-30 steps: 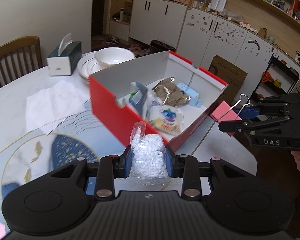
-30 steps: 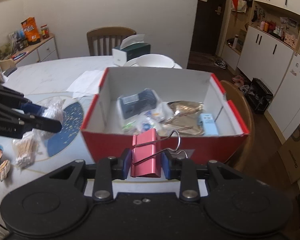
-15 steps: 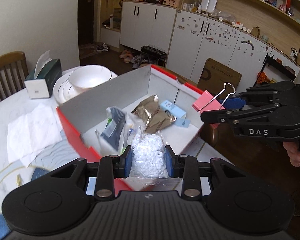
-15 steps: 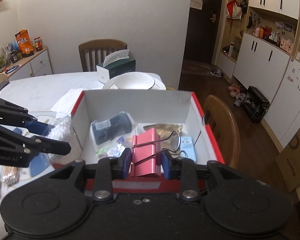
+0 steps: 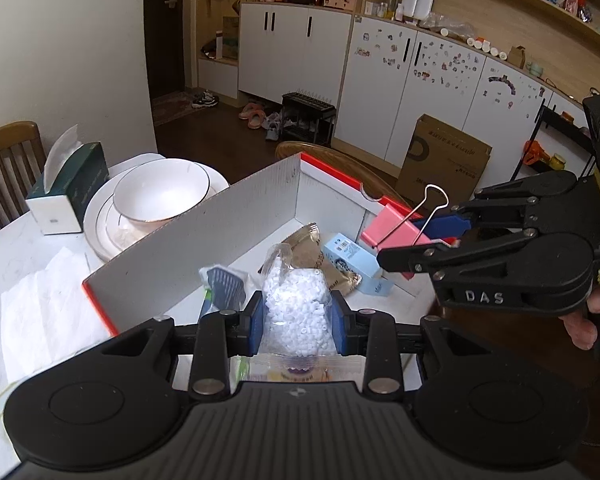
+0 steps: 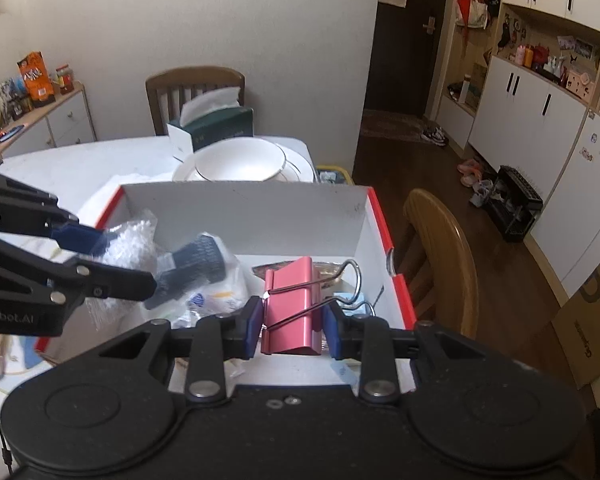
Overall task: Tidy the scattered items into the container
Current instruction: 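Carry the cotton-pad bag and pink binder clip with both grippers to the red box, then lower the cotton-pad bag and binder clip into the box and open both grippers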
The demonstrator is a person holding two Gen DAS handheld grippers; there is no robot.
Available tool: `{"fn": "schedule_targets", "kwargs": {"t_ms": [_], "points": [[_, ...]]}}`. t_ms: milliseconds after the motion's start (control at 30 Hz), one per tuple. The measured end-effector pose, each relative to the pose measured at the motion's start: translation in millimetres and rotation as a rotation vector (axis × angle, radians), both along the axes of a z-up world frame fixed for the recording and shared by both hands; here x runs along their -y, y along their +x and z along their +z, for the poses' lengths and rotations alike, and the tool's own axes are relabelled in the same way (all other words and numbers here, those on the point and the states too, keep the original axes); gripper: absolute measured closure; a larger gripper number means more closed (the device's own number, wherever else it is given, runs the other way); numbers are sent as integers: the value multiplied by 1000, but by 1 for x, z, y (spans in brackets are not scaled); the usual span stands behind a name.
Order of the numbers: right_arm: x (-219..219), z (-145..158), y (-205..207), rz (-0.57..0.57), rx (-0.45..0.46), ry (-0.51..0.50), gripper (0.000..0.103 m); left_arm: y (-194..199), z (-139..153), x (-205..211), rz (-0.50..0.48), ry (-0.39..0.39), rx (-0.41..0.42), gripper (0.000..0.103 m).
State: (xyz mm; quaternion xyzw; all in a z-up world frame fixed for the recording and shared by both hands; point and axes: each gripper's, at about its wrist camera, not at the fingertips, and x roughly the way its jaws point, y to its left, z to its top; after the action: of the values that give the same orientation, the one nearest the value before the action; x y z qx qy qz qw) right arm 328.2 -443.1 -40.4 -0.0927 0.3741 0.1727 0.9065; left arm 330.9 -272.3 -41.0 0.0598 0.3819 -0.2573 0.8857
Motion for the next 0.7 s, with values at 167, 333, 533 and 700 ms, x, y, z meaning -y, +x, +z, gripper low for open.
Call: {"fn": "schedule_targets", "kwargs": {"t_ms": [167,333,533,700], "points": [[0,-11,14,6,-21,-28,72,22,-5,10,-16,15,-13,71],[-5,-20,26,14,-41,-50,72,40,-7,19,-30,33,-9,71],[-8,-32,37,49,-77,-87,73,63,-19,30,-51,70,-38,71],[-11,-40,42,73,-112,-99,73,76,-35,36,-58,109,-72,71]]}}
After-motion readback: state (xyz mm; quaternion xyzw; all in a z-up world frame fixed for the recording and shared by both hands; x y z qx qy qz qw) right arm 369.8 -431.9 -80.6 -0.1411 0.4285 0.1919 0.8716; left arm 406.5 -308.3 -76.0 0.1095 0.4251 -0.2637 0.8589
